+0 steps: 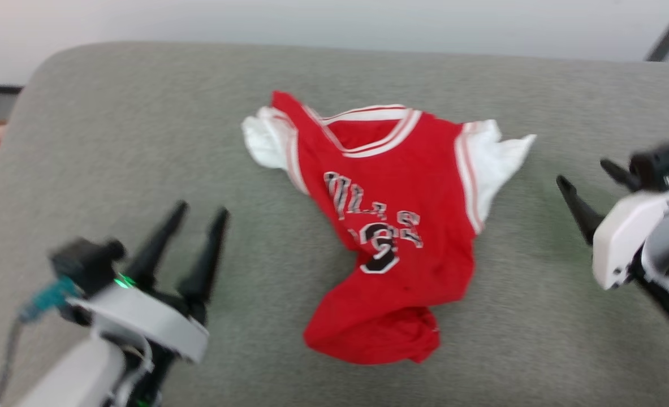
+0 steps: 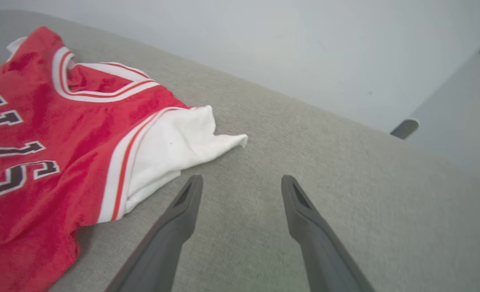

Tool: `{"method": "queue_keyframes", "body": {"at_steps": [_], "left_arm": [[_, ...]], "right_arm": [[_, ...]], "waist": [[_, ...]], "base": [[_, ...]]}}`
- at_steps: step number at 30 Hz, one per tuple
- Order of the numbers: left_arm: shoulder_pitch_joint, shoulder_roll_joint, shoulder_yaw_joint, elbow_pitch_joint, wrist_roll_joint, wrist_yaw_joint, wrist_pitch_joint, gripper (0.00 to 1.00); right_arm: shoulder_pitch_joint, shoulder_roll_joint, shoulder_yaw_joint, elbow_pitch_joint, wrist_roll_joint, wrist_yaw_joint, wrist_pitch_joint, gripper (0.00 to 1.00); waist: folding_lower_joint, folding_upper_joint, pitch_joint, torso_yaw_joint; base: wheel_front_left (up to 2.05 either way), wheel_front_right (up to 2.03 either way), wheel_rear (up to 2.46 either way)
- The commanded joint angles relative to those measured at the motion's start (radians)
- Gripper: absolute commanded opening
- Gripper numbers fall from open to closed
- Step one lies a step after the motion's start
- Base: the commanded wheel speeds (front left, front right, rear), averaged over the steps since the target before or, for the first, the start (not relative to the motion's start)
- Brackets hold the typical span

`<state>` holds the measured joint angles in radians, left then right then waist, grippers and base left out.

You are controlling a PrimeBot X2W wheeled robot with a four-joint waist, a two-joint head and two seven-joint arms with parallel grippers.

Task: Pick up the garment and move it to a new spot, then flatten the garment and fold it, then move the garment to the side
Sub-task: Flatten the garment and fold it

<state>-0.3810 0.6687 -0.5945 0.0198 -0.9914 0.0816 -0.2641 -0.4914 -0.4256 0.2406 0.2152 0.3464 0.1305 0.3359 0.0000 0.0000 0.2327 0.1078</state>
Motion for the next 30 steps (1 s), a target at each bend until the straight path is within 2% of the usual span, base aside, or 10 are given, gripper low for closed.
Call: {"method": "queue_keyframes", "body": {"at_steps": [1,3,8,14,19,24,26,27,28,30], "left_arm": [[0.027,-0.024,0.012,0.015,0.045,-0.023,0.000,1.00],[0.049,-0.074,0.056,0.035,0.089,-0.048,0.000,1.00],[0.076,-0.171,0.132,0.081,0.196,-0.121,0.000,1.00],[0.063,-0.270,0.230,0.106,0.314,-0.170,0.000,1.00],[0.074,-0.340,0.305,0.100,0.416,-0.193,0.000,1.00],[0.091,-0.400,0.357,0.102,0.472,-0.207,0.000,1.00],[0.094,-0.415,0.366,0.109,0.488,-0.211,0.000,1.00],[0.096,-0.419,0.371,0.110,0.493,-0.213,0.000,1.00],[0.099,-0.423,0.375,0.112,0.499,-0.211,0.000,1.00],[0.101,-0.427,0.377,0.107,0.502,-0.212,0.000,1.00]], "right_arm": [[-0.042,-0.037,0.033,-0.001,0.003,0.000,0.034,1.00],[-0.097,-0.081,0.070,0.014,0.040,0.000,0.107,1.00],[-0.242,-0.131,0.114,0.103,0.159,0.000,0.291,1.00],[-0.362,-0.169,0.163,0.239,0.197,0.000,0.480,1.00],[-0.405,-0.180,0.174,0.324,0.213,0.000,0.570,1.00],[-0.422,-0.161,0.175,0.372,0.213,0.000,0.580,1.00],[-0.420,-0.157,0.181,0.386,0.208,0.000,0.578,0.46],[-0.421,-0.151,0.175,0.394,0.215,0.000,0.576,0.15],[-0.426,-0.146,0.162,0.403,0.214,0.000,0.568,0.00],[-0.425,-0.141,0.148,0.411,0.207,0.000,0.562,0.00]], "waist": [[0.0000,0.0000,0.027,0.079],[0.0000,0.0000,0.041,0.110],[0.0000,0.0000,0.080,0.166],[0.0000,0.0000,0.119,0.221],[0.0000,0.0000,0.140,0.249],[0.0000,0.0000,0.162,0.266],[0.0000,0.0000,0.167,0.267],[0.0000,0.0000,0.168,0.266],[0.0000,0.0000,0.170,0.261],[0.0000,0.0000,0.168,0.248]], "base": [[0.00,0.00,0.00],[0.00,0.00,0.00],[0.00,0.00,0.00],[0.00,0.00,0.00],[0.00,0.00,0.00],[0.00,0.00,0.00],[0.00,0.00,0.00],[0.00,0.00,0.00],[0.00,0.00,0.00],[0.00,0.00,0.00]]}}
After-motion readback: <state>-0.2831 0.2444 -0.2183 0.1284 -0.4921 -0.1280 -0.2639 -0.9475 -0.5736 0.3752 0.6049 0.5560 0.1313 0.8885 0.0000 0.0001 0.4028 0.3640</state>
